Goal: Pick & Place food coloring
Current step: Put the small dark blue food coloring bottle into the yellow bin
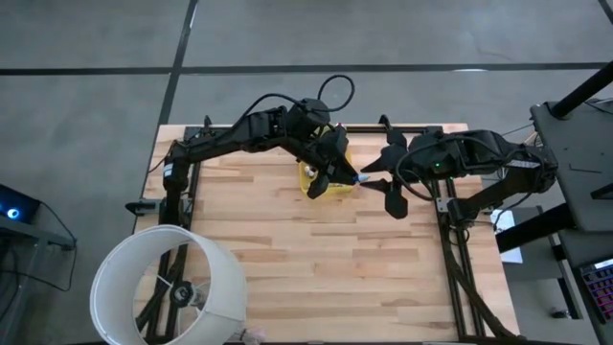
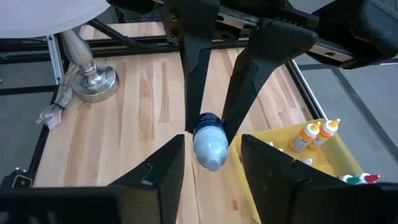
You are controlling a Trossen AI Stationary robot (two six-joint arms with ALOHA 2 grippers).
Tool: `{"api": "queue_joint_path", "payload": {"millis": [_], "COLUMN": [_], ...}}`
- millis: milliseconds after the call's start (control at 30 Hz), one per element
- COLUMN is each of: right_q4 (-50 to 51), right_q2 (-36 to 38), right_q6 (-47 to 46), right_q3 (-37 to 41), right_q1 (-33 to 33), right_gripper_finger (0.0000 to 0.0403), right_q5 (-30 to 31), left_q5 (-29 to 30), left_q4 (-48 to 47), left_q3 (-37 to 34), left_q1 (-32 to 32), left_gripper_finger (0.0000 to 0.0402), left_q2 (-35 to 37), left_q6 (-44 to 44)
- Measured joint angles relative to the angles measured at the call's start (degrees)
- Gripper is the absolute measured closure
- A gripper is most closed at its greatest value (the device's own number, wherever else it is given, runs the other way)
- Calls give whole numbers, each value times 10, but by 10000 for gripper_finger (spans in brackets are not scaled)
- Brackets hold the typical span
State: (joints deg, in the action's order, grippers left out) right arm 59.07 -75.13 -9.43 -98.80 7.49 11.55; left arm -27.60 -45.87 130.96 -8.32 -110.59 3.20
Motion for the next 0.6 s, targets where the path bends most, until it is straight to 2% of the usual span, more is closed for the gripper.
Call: {"api": "queue_joint_path", "payload": {"millis": [400,600], "right_q4": [1,6], "right_q2": [0,0], "right_q6": [5,7], "right_q3": [0,0], "right_q1": [0,0], "right_gripper_finger": [339,346], "right_q5": [0,1], "left_q5": [2,28], "left_q4": [0,-1], "left_q3": [0,0], "left_q1": [-1,0], "left_gripper_finger": [346,346], "left_q2": [0,0], "left_q6": [1,-12]}}
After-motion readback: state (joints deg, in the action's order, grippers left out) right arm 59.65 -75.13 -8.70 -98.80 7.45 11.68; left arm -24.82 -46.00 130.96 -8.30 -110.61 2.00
